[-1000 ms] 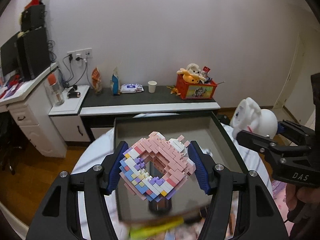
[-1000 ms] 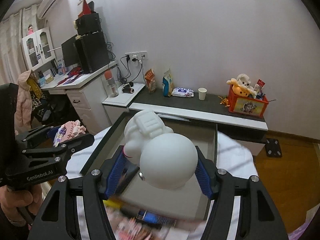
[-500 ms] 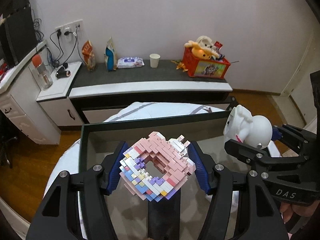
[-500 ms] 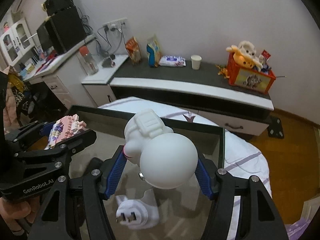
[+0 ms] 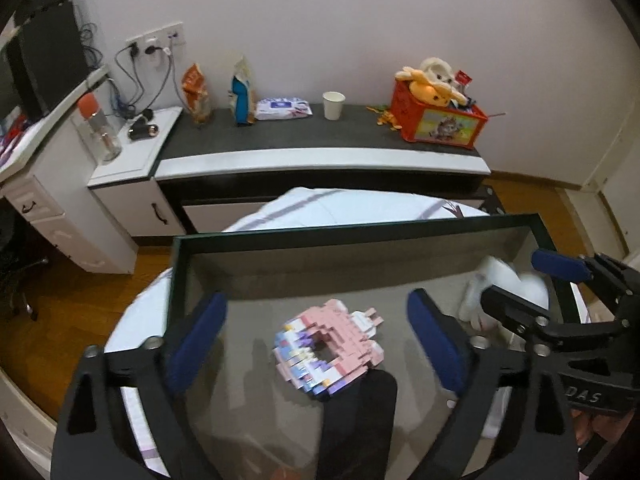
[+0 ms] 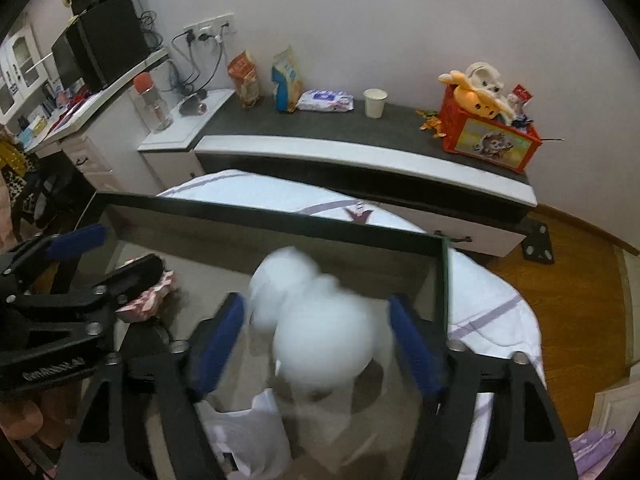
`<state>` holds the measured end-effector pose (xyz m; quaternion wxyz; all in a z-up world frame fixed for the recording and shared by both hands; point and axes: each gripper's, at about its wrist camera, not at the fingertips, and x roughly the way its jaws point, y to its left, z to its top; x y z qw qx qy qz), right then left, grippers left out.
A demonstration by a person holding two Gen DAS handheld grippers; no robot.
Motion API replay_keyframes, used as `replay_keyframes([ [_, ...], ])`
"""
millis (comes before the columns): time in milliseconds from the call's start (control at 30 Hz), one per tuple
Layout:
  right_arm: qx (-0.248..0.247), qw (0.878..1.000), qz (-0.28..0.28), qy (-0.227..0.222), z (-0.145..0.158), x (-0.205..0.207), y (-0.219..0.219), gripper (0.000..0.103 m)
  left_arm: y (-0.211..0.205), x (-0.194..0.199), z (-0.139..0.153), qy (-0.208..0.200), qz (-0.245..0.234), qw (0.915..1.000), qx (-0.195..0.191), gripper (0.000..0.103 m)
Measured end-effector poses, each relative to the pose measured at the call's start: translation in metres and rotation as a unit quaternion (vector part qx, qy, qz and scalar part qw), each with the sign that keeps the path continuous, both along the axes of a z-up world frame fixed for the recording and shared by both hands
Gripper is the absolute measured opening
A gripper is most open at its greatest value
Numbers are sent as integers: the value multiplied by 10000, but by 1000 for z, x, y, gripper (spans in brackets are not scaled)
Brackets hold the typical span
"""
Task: Organize rigid objects
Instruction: 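Open both tools to release the donut and bunny into the box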
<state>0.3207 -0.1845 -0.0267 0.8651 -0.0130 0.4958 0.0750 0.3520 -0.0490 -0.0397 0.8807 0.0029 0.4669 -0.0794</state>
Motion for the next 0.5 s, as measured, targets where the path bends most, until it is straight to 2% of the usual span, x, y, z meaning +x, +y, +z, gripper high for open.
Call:
replay_keyframes([
  [33, -16, 10000, 4, 4, 2, -1, 0, 81, 3, -2, 3, -21, 42, 10000, -50, 103],
  [133, -206, 9998, -40, -28, 5, -7, 3, 86, 10, -11, 12, -64, 107, 9998, -127, 103],
  [267, -123, 9999, -84, -41, 12, -18, 4, 86, 14, -30, 28, -203, 55, 9997, -145, 103],
  [500, -37, 9993, -107, -352, 39, -57, 9, 86, 19, -78, 60, -433, -136, 9988, -188, 103],
])
